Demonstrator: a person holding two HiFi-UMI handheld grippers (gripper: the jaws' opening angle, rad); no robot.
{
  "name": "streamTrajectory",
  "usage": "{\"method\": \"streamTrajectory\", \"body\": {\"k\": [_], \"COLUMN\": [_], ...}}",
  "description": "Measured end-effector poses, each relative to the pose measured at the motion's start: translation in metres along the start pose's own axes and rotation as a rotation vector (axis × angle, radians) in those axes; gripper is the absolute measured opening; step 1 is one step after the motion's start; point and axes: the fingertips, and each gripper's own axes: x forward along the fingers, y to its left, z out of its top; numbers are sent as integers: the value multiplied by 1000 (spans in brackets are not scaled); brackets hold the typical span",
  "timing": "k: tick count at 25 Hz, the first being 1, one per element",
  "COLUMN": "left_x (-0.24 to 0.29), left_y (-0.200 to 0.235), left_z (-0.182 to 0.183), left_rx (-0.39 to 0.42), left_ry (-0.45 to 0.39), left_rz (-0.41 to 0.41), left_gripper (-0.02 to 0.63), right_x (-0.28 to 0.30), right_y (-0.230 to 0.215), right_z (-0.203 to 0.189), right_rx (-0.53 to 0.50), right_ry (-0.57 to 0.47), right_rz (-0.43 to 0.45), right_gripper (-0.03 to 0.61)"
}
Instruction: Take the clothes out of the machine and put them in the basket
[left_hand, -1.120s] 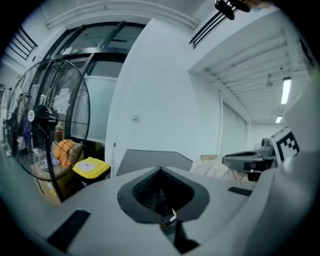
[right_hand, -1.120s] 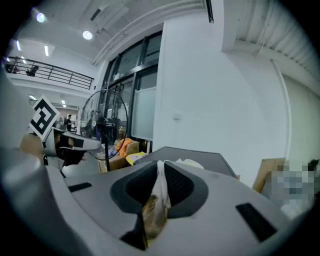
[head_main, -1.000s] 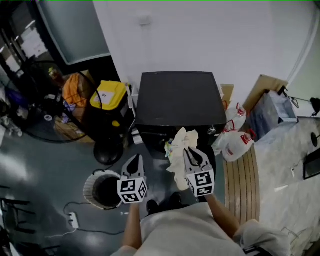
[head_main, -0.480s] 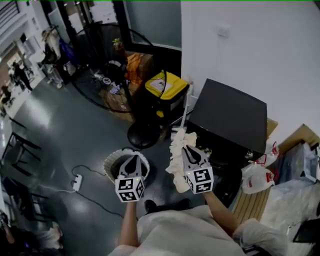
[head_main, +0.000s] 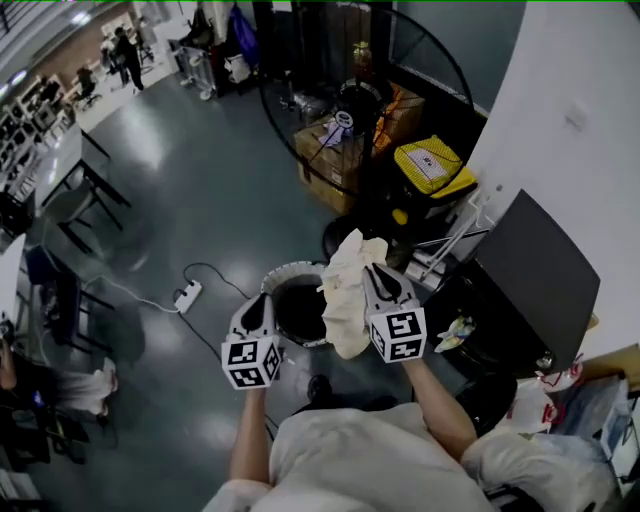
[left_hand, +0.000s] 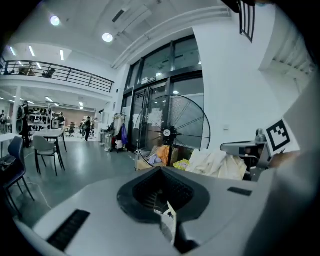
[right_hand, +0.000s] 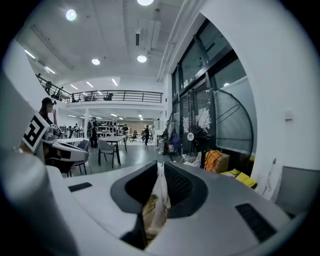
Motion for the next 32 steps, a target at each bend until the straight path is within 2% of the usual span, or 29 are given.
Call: {"method": "streamTrajectory", "body": {"k": [5,12,18,26,32], "left_x": [-1,27,54,89,101], "left_y": [55,96,118,145,155], "left_z": [-10,-38,-82,-134,-153], "left_rx": [-37,-77,-124,-151,-149], "left_ry": [24,88,168,216,230], "left_rz": [52,59,57,69,67], "left_gripper": [18,18,18,18,18], "right_x": [58,125,174,225,249], "right_y": [46,70,76,78,81], "right_z": [-9,-53,-123,-240,-311], "right_rx": [19,74,72,65,68], "right_ry": [41,128,250,394,504], "right_rz": [62,75,79,61,54], "right_gripper": [61,59,58,57,58]}}
